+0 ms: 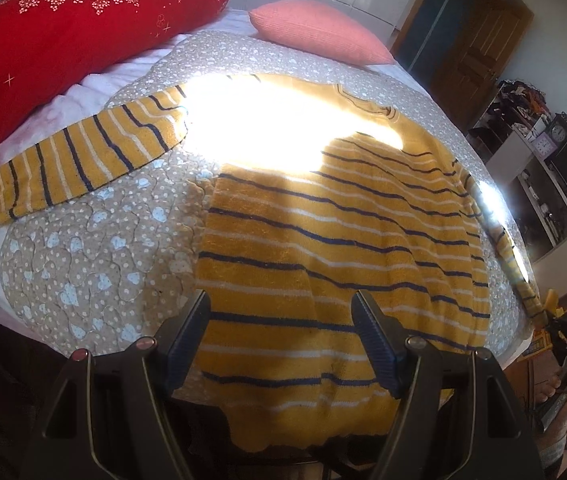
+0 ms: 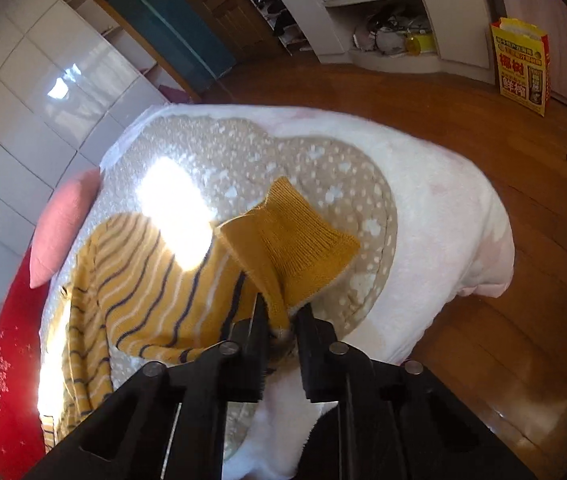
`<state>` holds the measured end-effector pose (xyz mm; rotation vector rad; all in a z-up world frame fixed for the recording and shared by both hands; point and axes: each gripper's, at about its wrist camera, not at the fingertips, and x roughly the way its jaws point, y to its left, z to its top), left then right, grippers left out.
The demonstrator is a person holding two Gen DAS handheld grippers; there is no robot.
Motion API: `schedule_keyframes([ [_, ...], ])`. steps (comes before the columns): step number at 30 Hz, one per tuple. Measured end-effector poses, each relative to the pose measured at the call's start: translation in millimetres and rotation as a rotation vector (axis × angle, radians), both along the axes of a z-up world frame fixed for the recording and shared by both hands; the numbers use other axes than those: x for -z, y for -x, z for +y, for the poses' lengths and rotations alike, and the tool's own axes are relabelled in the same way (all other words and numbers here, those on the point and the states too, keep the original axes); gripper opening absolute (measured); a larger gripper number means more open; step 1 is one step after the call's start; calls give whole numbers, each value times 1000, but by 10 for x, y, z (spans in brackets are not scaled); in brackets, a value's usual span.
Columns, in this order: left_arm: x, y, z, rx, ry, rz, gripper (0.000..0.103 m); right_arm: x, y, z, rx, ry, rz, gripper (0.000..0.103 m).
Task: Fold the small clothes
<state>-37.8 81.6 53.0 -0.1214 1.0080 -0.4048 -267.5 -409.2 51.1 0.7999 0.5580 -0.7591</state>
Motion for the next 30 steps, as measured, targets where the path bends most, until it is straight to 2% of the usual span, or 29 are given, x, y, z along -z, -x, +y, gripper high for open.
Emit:
schedule_keyframes([
  [4,35,-30,252,-24,51,0,72,-664,-49,-226,21,125,-41,12],
  [6,49,-21,402,-44,70,-7,72,-995,-150,-385,71,187,-41,12],
  [8,69,-10,571,-69,82,-12,72,-1239,-340,-539,118,227,-22,12],
  [10,80,-3,755,-96,95,-13,72,-1424,-689,-607,143,277,45,12],
  [12,70,11,947,-124,104,-20,72,-1612,-1107,-461,78,305,51,12],
  [16,60,57,1316,-195,136,-41,77,-1838,-2053,346,-258,291,-34,12],
  [19,116,66,1536,-240,180,-23,77,-1743,-2795,1080,-528,180,-100,12],
  [22,167,95,1680,-272,197,-9,77,-1518,-3463,1819,-718,118,-106,12],
  [25,188,136,1804,-301,189,-16,77,-1126,-4022,2532,-860,119,-17,12],
  [27,190,169,1893,-321,188,-21,77,-763,-4281,2884,-920,105,71,12],
  [30,229,199,2031,-349,199,-13,77,-182,-4559,3175,-965,96,199,15],
])
